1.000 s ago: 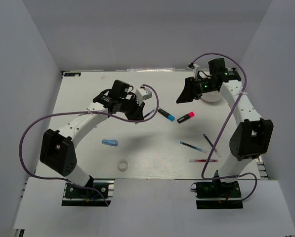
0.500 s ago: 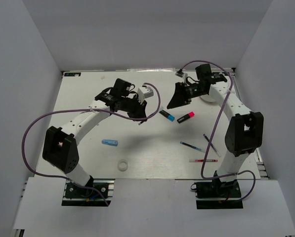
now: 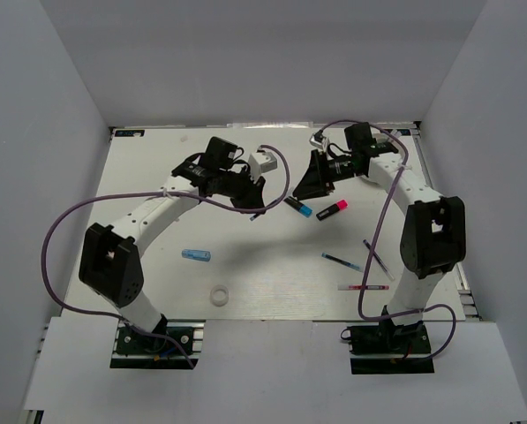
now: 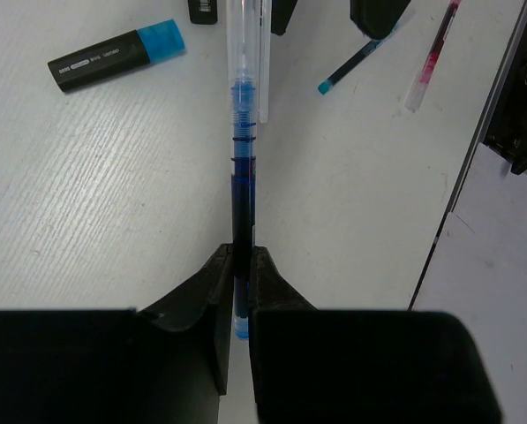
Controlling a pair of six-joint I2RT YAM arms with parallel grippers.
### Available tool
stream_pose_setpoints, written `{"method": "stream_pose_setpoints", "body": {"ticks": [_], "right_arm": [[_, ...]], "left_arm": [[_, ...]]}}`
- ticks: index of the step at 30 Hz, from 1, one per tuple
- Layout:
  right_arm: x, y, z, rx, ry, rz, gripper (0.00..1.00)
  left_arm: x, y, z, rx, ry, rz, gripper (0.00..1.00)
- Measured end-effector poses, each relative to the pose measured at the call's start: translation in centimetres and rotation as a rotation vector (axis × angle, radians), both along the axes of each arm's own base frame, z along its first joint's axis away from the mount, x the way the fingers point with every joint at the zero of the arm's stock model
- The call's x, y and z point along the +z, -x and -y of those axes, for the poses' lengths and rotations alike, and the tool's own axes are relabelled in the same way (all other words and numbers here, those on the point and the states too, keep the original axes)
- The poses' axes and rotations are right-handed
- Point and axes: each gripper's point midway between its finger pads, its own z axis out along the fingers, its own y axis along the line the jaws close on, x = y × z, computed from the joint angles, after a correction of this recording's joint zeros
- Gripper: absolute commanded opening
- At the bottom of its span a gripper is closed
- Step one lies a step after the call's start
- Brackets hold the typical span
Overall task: Sort the stationery into containers
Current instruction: Place the pen in the storage box.
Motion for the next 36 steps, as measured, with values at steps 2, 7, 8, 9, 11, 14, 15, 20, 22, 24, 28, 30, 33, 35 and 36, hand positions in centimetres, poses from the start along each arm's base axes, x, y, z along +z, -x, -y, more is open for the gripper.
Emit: {"method": "stream_pose_setpoints", "body": {"ticks": [2,7,8,9,11,14,15,20,22,24,28,30,33,35,36], "right_arm": [[-0.1,0.0,-0.1,-0.001,-0.008,-0.024,0.61],[-0.5,-0.5,-0.3,-0.006,-0.018,-0.046,0.52],[-0.6,-0.5,-0.4,-0.006,-0.018,-0.049,0.50],[-0.6,-0.6,-0.4,-0.007,-0.018,-0.054,0.48],[-0.7,-0.6,-0.5,-0.008,-0.016,-0.064,0.47],[-0.9,-0.7,-0.7,-0.007,-0.017,-0.066,0.42],[-1.0,-0.7,-0.7,-0.008,-0.016,-0.069,0.40],[-1.6,-0.9,-0.8,-0.011,-0.009,-0.088,0.34],[-1.7,-0.9,-0.9,-0.012,-0.004,-0.092,0.32],[-1.7,-0.9,-1.0,-0.011,-0.003,-0.090,0.26],[-1.8,-0.9,-1.1,-0.006,-0.005,-0.095,0.13],[-1.8,-0.9,-1.2,-0.004,-0.006,-0.096,0.01],[-1.8,-1.1,-1.1,-0.007,0.003,-0.076,0.00],[-1.9,-1.6,-0.9,-0.017,0.032,-0.045,0.00],[-1.9,-1.9,-0.7,-0.025,0.054,-0.019,0.00]], "left_arm": [[-0.3,-0.1,0.1,-0.001,-0.003,-0.007,0.00],[-1.0,-0.1,0.3,-0.005,-0.012,-0.026,0.00],[-1.1,-0.1,0.3,-0.007,-0.013,-0.028,0.00],[-1.1,0.0,0.4,-0.009,-0.013,-0.028,0.00],[-1.2,0.0,0.5,-0.012,-0.013,-0.030,0.00],[-1.3,0.0,0.5,-0.015,-0.012,-0.034,0.00],[-1.3,0.0,0.6,-0.015,-0.012,-0.034,0.00],[-1.2,0.3,0.8,-0.024,-0.010,-0.035,0.00],[-1.2,0.3,0.9,-0.028,-0.009,-0.035,0.00],[-1.2,0.4,0.9,-0.031,-0.008,-0.034,0.00],[-1.2,0.4,0.9,-0.034,-0.008,-0.034,0.00],[-1.3,0.4,0.9,-0.033,-0.010,-0.032,0.32],[-1.3,0.3,0.9,-0.022,-0.014,-0.035,0.56],[-1.4,0.1,0.7,-0.003,-0.022,-0.036,0.77],[-1.5,-0.1,0.5,0.018,-0.029,-0.044,0.83]]}}
